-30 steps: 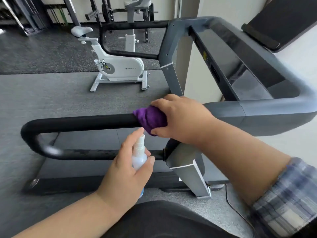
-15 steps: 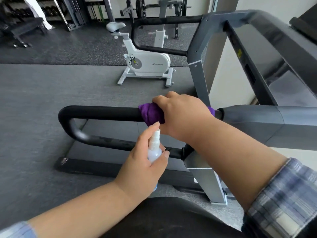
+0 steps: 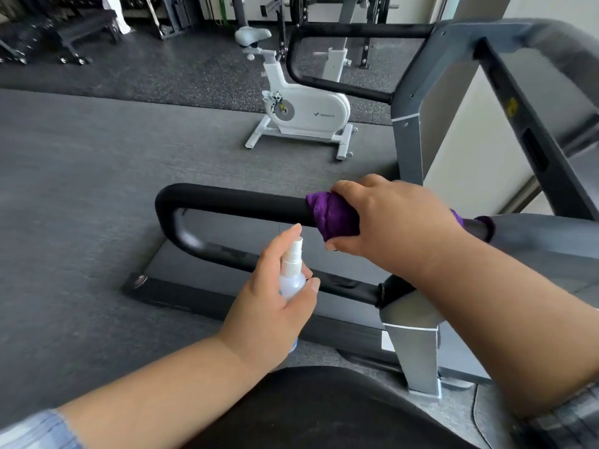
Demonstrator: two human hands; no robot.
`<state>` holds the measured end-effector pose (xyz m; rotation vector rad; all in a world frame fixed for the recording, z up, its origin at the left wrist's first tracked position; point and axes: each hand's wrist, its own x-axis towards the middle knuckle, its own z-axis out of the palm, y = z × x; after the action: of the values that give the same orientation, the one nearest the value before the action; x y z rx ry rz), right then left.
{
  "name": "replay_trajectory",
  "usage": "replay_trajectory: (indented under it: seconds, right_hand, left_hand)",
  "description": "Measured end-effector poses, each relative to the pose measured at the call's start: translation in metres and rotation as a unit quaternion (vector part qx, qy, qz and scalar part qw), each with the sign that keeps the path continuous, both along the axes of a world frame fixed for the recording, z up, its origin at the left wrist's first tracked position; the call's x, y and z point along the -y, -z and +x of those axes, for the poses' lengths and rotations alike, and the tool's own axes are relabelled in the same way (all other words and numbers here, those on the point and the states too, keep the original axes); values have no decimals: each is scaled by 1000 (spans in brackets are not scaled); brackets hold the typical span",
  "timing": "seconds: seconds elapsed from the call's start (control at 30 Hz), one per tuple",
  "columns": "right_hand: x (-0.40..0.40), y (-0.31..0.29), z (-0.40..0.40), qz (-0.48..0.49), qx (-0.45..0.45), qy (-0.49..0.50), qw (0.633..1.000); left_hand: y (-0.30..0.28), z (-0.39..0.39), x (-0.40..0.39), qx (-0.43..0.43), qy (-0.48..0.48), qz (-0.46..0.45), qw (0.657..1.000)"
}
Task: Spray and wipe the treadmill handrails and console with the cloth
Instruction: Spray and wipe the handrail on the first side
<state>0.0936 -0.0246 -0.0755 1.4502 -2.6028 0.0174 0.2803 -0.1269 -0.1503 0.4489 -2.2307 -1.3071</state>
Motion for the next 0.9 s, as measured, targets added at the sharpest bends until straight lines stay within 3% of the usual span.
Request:
replay_trajectory:
  seconds: [0.37,0.67,0.9]
  right_hand:
    - [92,-2,46,34,-12,-1,999]
    - [209,2,100,44,-31,-9,999]
    - [284,6,138,147,-85,-14,985]
  left_hand:
    - [4,34,63,-13,9,13,1000]
    - [4,100,161,-27,-5,-7,1000]
    - [3,138,223,-11,32,-4,999]
